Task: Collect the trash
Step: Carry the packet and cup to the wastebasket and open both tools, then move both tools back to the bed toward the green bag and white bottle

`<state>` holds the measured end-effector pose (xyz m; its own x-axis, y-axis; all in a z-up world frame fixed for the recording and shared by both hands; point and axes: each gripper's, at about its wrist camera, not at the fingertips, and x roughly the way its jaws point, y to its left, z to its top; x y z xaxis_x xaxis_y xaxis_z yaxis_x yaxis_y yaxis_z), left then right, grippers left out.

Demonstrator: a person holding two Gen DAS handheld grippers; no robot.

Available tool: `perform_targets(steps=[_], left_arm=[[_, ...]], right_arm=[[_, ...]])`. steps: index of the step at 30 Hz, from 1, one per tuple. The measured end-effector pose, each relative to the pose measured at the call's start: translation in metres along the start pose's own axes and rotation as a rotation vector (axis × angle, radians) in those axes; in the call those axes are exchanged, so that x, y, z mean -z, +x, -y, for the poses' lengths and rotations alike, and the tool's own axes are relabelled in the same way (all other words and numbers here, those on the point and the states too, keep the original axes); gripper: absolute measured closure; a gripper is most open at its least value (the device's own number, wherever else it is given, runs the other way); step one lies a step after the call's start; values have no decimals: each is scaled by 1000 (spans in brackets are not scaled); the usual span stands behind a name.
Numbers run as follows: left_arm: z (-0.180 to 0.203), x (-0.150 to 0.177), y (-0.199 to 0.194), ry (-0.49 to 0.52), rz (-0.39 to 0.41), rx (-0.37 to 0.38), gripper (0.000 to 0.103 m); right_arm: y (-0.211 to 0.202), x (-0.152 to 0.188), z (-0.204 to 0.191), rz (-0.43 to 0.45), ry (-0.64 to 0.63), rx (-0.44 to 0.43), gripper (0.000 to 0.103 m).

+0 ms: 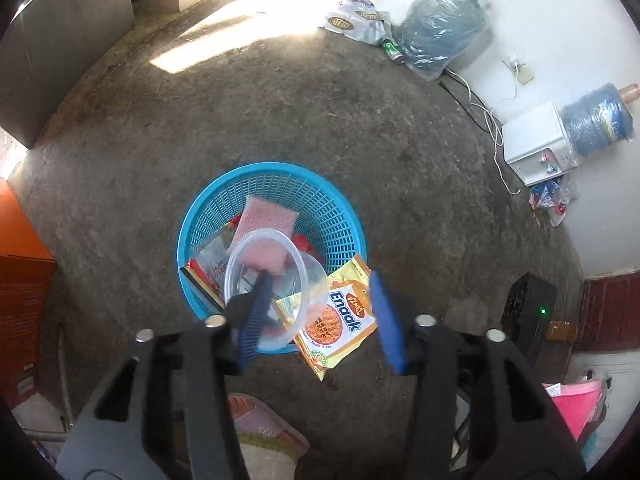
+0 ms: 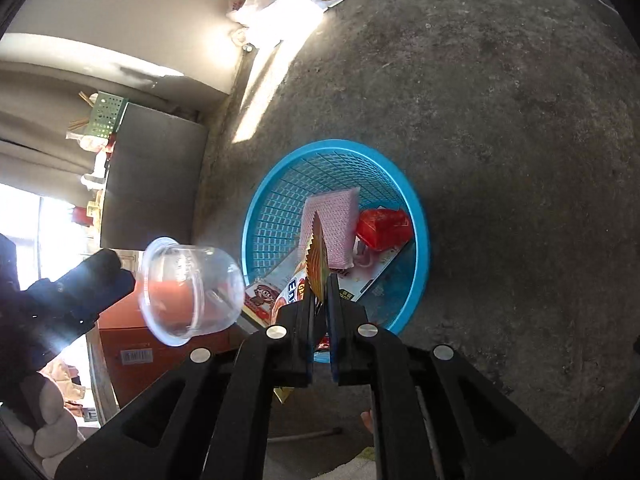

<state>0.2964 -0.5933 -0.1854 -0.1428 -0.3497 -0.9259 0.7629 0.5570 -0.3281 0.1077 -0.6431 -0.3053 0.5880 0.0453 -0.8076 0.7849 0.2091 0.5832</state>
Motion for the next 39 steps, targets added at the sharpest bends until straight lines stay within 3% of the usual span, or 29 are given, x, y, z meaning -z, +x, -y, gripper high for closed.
perform_targets(steps=[1, 2, 8, 12, 16, 19, 24, 30, 35, 39], left_arm=[[-5, 1, 2, -23, 6, 4, 42], [-8, 1, 3, -40, 7, 0, 42], [-21, 8, -36, -66, 81, 21, 39], [-25, 21, -88, -82, 167, 38, 39], [-32, 54, -150, -112, 262, 85, 39], [-42, 94, -198, -148, 343, 85, 36], [-74, 171, -274, -234, 496, 33, 32], [-135, 280, -351, -388, 658, -59, 31], [-187, 381, -404, -569, 808, -197, 31], [-225, 453, -433, -720, 903, -294, 31]], right_arm=[[9, -3, 7, -19, 22, 29, 76], [16, -4, 13, -28, 45, 56, 71], [5, 8, 19, -5, 41, 47, 65], [-23, 17, 13, 34, 8, 37, 63], [-65, 28, 6, 88, -33, -5, 56], [-96, 40, -2, 109, -80, -47, 51], [-130, 57, -22, 71, -156, -130, 50], [-158, 91, -76, 35, -315, -215, 48], [-166, 146, -154, -9, -591, -246, 47], [-167, 219, -232, -6, -933, -260, 47]])
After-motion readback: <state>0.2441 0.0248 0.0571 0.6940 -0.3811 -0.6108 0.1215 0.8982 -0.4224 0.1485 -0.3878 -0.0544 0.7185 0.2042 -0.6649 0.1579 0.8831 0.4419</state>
